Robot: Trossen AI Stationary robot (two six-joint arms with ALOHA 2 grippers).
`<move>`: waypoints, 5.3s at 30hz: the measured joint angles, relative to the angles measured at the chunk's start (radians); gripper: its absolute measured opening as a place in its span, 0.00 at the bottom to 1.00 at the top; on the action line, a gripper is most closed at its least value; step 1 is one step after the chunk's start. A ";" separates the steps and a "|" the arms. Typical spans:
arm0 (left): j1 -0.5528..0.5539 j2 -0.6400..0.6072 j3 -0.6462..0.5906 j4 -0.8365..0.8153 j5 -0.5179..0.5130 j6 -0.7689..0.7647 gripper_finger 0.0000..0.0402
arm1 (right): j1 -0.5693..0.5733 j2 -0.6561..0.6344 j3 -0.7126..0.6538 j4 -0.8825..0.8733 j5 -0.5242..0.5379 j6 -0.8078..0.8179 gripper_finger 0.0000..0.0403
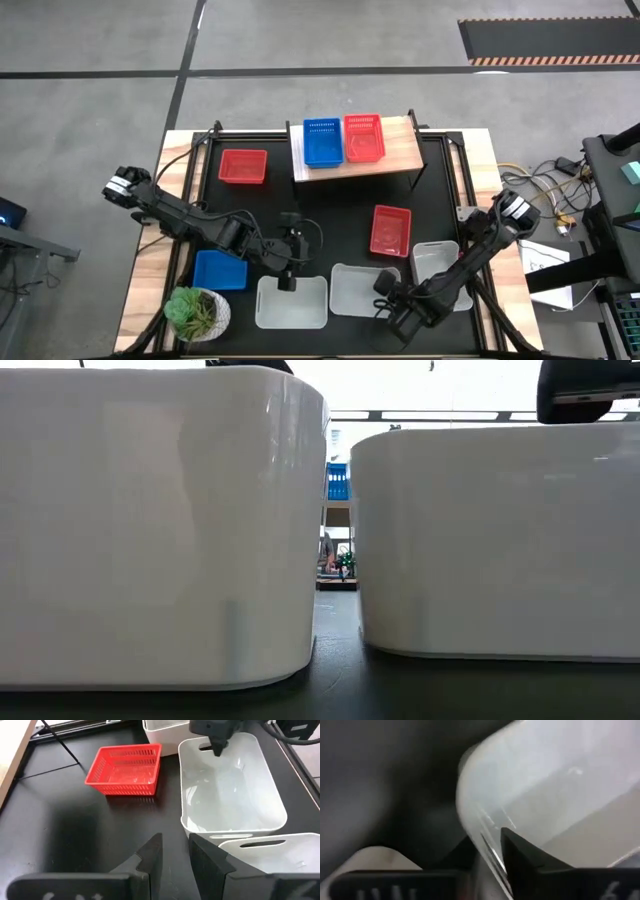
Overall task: Stack baskets on shelf by color
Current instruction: Put the middle white bin on the shelf, then stack the blue basket on the stacked blue basket on the shelf
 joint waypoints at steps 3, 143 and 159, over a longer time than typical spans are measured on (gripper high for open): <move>0.000 0.000 0.000 0.002 -0.008 0.004 0.20 | 0.000 0.000 0.022 -0.002 -0.023 0.006 0.06; -0.015 -0.215 -0.167 0.018 -0.292 -0.066 0.20 | -0.975 -0.385 0.463 -0.358 -0.167 0.067 0.13; -0.074 0.003 -0.098 -0.440 -0.116 -1.277 0.20 | -0.689 -0.563 -0.121 0.448 -0.165 -0.049 0.08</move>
